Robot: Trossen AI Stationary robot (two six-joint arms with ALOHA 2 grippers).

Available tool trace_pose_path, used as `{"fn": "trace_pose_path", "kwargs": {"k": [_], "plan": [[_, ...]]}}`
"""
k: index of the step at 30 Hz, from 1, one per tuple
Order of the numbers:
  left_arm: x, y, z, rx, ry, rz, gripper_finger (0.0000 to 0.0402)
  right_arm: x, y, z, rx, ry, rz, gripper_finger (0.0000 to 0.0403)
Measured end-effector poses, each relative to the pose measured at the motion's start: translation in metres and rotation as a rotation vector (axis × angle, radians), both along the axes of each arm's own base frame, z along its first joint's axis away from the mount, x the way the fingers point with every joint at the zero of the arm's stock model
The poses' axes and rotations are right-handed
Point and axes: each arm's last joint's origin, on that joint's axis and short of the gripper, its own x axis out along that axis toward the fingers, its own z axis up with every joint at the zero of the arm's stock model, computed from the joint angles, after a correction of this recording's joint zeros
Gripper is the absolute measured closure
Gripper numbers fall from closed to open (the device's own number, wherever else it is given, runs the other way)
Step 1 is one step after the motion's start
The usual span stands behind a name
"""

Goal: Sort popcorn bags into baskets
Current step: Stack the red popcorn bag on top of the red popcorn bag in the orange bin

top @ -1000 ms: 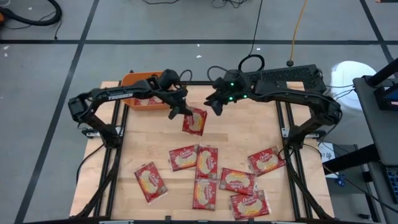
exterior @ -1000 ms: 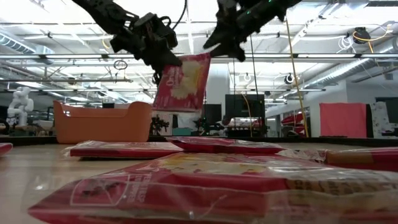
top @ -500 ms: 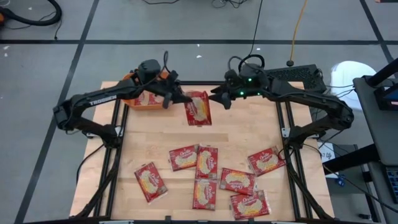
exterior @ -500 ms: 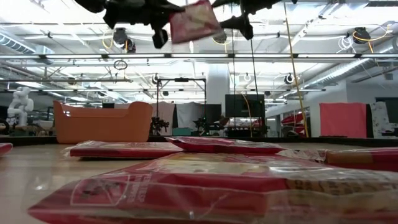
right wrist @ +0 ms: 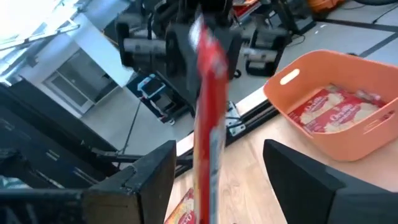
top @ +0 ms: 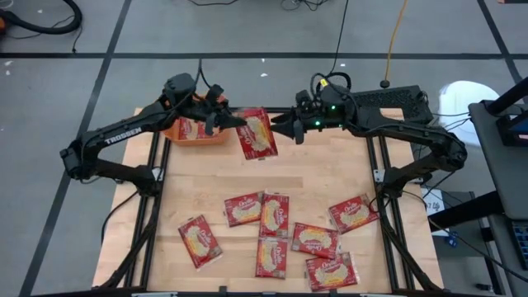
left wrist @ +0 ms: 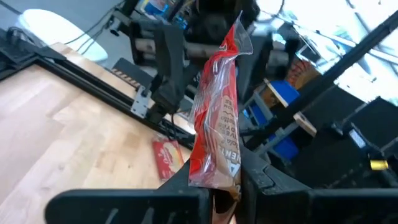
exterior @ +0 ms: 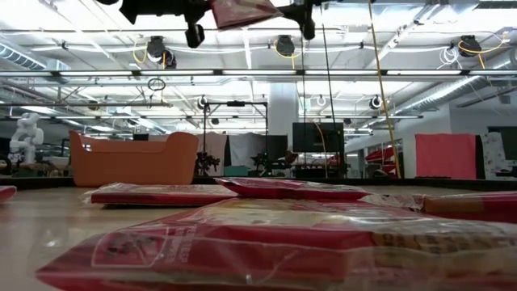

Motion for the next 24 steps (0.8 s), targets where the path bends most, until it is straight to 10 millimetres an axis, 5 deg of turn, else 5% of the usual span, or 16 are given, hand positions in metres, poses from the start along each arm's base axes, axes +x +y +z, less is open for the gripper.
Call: {"fn": "trace_pose_path", "kwargs": {"k": [11, 24], "plan": [[-0.001, 0.002, 0.000, -0.006, 0.003, 0.023, 0.0362, 0.024, -0.001, -0.018, 0.015, 0.003, 0.020, 0.0213], [0.000, 0.002, 0.000, 0.000, 0.004, 0.035, 0.0359, 0.031, -0.003, -0.025, 0.009, 0.015, 0.022, 0.0352]]}}
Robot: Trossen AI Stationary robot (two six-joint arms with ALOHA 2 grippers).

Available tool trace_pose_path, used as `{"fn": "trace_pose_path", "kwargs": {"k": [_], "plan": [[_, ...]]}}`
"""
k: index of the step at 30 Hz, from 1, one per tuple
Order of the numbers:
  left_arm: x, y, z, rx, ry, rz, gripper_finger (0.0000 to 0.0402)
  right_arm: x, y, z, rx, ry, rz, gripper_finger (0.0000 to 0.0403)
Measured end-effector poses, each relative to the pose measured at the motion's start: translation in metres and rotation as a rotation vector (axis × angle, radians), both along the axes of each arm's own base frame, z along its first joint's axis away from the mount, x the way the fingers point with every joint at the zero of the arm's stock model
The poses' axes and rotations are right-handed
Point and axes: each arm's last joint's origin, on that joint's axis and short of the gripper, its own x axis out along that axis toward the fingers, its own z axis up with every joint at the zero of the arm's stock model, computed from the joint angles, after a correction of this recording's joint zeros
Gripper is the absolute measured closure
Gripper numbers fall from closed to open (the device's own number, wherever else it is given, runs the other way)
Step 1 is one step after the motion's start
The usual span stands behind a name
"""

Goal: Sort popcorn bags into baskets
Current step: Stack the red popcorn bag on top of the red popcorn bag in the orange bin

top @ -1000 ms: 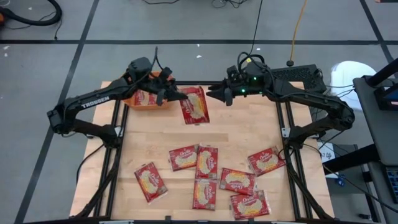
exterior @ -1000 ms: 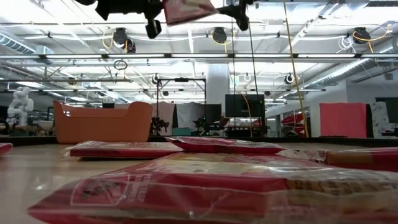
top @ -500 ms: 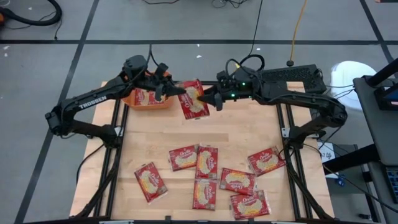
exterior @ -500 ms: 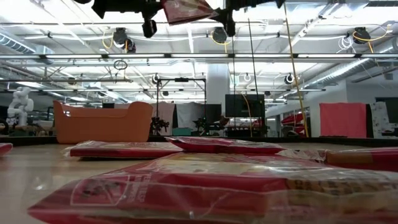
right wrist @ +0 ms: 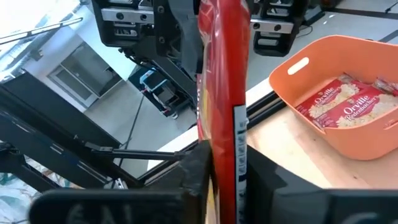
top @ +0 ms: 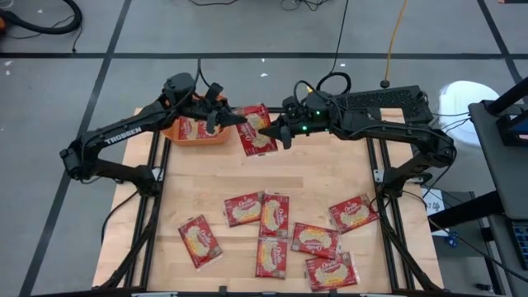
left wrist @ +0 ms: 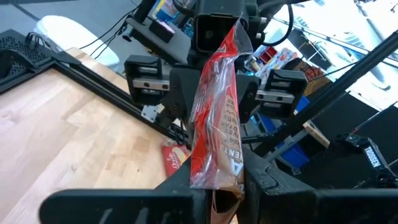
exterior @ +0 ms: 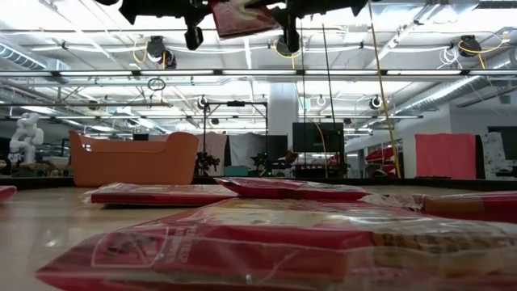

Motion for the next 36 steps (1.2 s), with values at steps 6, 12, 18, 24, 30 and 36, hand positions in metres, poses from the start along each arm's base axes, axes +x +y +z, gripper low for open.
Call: {"fn": "trace_pose_path", "kwargs": {"k": [6, 12, 18, 24, 30, 36], "plan": [[0.001, -0.010, 0.015, 0.018, -0.103, 0.001, 0.0284, 0.001, 0.000, 0.007, -0.018, -0.069, 0.005, 0.0385], [-0.018, -0.009, 0.030, 0.068, -0.159, 0.155, 0.0169, -0.001, -0.006, 0.015, 0.015, -0.150, -0.030, 0.0384], [-0.041, -0.010, 0.041, 0.084, -0.174, 0.231, 0.0123, -0.003, -0.014, 0.018, 0.088, -0.168, -0.059, 0.0384], [-0.039, -0.011, 0.022, 0.052, 0.006, 0.243, 0.0119, -0.004, -0.016, 0.023, 0.110, -0.222, -0.065, 0.0383], [-0.017, -0.019, 0.024, 0.044, -0.071, 0.187, 0.0119, -0.005, -0.018, 0.026, 0.115, -0.253, -0.067, 0.0383], [0.001, -0.021, 0.022, 0.074, -0.128, 0.233, 0.0121, -0.005, -0.018, 0.026, 0.115, -0.251, -0.067, 0.0383]]}}
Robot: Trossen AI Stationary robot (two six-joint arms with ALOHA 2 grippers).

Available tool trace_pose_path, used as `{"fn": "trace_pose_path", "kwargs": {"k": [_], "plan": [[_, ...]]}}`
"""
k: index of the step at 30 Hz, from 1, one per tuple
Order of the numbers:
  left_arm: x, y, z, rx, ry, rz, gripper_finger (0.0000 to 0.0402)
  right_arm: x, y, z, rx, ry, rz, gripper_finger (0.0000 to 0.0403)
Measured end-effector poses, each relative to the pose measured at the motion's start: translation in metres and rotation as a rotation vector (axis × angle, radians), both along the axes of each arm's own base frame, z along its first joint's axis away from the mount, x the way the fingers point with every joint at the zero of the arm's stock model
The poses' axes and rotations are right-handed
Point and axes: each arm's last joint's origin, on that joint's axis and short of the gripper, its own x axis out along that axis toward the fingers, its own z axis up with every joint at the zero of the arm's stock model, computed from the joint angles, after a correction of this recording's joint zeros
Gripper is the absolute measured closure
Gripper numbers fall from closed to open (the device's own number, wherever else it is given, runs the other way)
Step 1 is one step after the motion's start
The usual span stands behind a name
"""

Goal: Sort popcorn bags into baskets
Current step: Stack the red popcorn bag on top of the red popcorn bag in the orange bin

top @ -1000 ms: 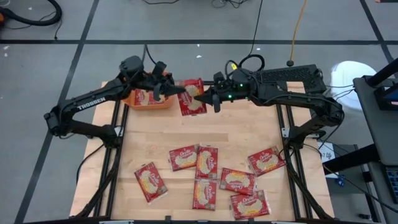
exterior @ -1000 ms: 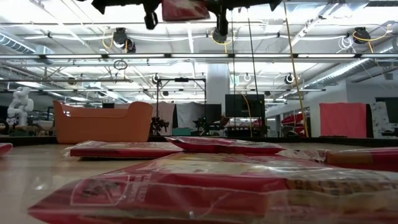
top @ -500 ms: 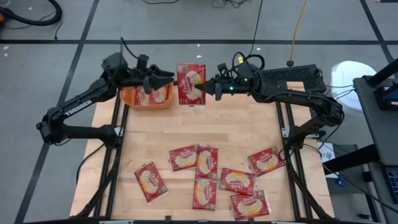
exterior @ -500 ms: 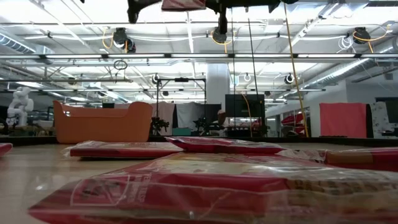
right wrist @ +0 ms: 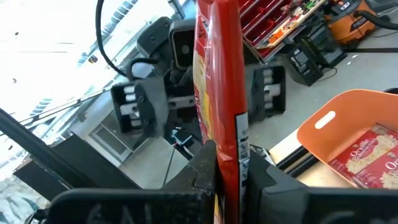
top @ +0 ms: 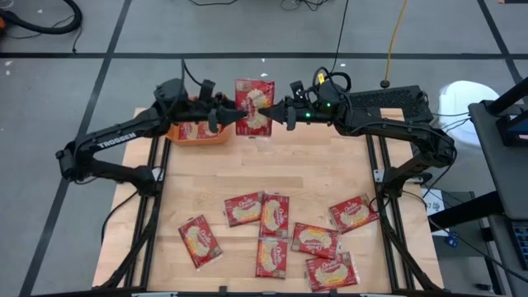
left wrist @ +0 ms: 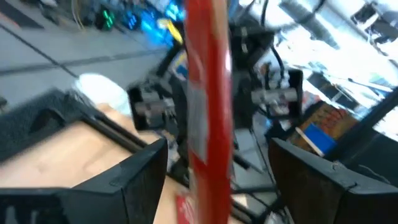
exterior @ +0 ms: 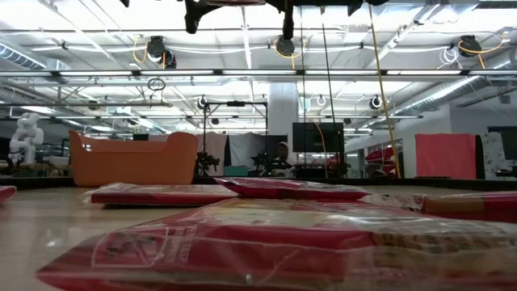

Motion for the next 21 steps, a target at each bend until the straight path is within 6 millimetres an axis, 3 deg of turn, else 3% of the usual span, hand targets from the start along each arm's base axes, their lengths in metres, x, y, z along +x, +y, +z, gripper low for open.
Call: {"fn": "trace_pose_path", "kwargs": {"k": [4, 17, 21], "plan": [[0.0061, 0.0032, -0.0017, 0.000, -0.020, 0.016, 0.0153, 0.0000, 0.0000, -0.0004, -0.008, 0.004, -0.001, 0.0383], [0.0055, 0.0038, -0.0028, -0.025, -0.008, 0.008, 0.0342, 0.0001, 0.0000, -0.0008, -0.014, 0.008, -0.002, 0.0383], [0.0055, 0.0038, -0.0027, -0.027, -0.009, 0.008, 0.0365, -0.0001, -0.0006, -0.0008, -0.009, 0.008, -0.005, 0.0380]]}}
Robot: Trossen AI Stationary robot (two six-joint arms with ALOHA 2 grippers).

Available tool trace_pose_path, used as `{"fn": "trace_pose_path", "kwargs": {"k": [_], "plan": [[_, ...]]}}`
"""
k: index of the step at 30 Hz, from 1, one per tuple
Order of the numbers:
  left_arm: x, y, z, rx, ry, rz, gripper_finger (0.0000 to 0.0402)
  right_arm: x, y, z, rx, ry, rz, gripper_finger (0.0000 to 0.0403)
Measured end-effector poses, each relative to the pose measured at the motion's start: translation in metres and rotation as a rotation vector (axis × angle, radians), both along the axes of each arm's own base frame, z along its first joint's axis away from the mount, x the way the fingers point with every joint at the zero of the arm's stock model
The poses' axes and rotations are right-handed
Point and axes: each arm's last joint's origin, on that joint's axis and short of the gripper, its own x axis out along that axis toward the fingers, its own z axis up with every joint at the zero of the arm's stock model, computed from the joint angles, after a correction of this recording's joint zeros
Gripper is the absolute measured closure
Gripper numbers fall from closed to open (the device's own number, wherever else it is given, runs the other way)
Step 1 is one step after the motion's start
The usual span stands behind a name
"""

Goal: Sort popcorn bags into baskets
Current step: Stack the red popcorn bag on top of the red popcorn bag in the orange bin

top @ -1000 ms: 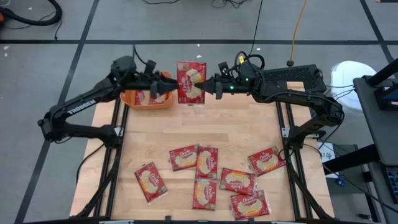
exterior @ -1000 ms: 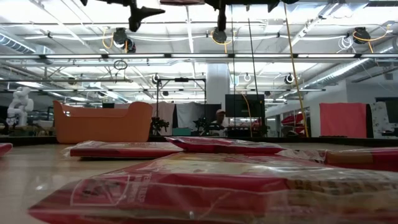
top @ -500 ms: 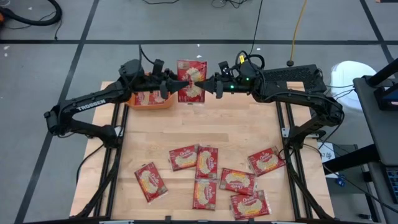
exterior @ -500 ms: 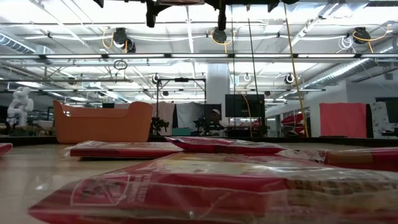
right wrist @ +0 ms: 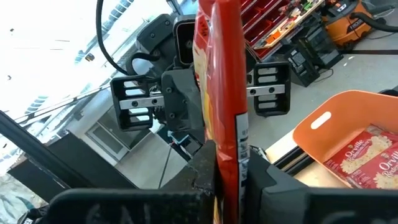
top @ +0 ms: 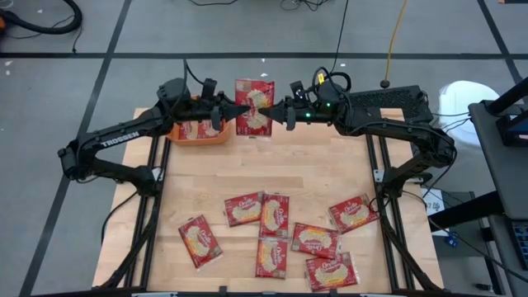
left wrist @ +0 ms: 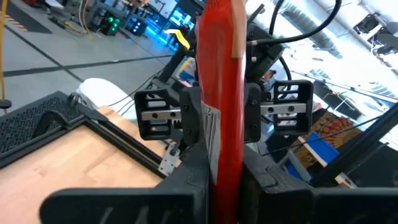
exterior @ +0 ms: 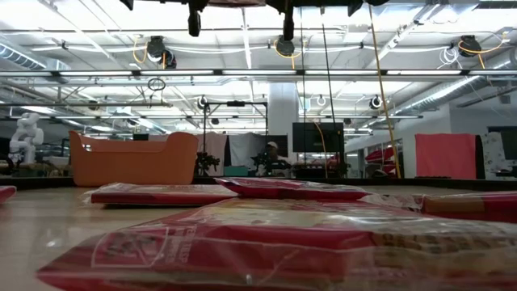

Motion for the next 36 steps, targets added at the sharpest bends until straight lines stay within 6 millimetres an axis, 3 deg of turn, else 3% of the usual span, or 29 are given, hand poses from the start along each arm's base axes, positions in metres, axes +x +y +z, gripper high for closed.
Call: {"fn": "trace_pose_path", "kwargs": {"k": [7, 16, 22, 30, 36], "plan": [[-0.006, 0.004, 0.006, -0.087, -0.045, -0.005, 0.0346, -0.007, -0.010, 0.004, 0.071, -0.016, -0.018, 0.0319], [-0.038, 0.014, 0.020, -0.088, -0.080, -0.016, 0.0364, -0.024, -0.019, 0.012, 0.054, 0.006, 0.036, 0.0235], [-0.070, 0.030, 0.022, -0.155, -0.041, 0.088, 0.0336, -0.039, -0.026, 0.008, 0.026, 0.104, 0.083, 0.0233], [-0.112, 0.052, 0.015, -0.246, 0.039, 0.246, 0.0363, -0.053, -0.030, 0.006, -0.020, 0.179, 0.122, 0.0235], [-0.134, 0.066, 0.008, -0.266, 0.085, 0.355, 0.0348, -0.060, -0.034, 0.005, -0.009, 0.194, 0.177, 0.0236]]}}
